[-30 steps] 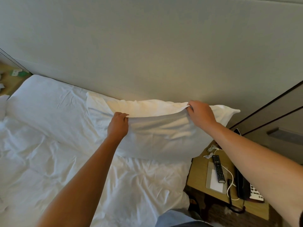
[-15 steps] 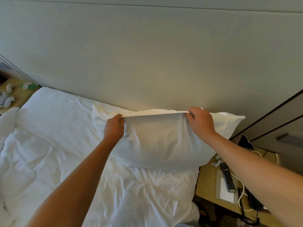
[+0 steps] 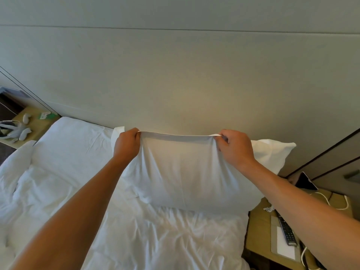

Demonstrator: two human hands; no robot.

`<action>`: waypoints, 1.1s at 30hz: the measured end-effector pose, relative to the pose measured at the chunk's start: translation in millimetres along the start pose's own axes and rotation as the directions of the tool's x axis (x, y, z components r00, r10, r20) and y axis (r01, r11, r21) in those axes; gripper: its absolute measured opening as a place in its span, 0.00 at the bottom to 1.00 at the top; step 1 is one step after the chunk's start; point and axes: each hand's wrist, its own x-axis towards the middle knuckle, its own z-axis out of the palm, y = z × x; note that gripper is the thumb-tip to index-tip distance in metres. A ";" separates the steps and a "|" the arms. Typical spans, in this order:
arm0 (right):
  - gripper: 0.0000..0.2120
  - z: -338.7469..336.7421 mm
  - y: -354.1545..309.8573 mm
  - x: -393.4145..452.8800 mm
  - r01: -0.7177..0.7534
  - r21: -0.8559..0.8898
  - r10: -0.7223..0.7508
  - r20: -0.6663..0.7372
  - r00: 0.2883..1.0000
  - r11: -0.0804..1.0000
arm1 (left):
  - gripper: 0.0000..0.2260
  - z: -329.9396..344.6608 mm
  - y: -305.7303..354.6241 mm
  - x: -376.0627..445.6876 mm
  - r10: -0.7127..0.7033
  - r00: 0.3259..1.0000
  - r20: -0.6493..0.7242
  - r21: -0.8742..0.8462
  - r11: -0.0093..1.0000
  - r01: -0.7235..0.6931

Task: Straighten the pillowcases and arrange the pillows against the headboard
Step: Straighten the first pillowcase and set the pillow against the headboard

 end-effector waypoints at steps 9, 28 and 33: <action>0.18 38.6 6.5 3.4 -0.120 0.093 0.115 0.055 0.992 0.988 | 0.15 19.6 -14.5 11.2 -0.054 0.998 0.024 -0.094 0.994 0.056; 0.16 67.0 14.7 83.1 -0.256 0.088 0.256 0.013 0.967 0.963 | 0.28 77.9 15.6 70.5 -0.159 0.966 0.205 -0.144 0.971 0.190; 0.18 60.3 24.7 88.1 -0.099 -0.078 0.102 0.042 0.994 0.992 | 0.34 141.4 36.9 2.2 -0.171 0.876 0.451 -0.167 0.948 0.270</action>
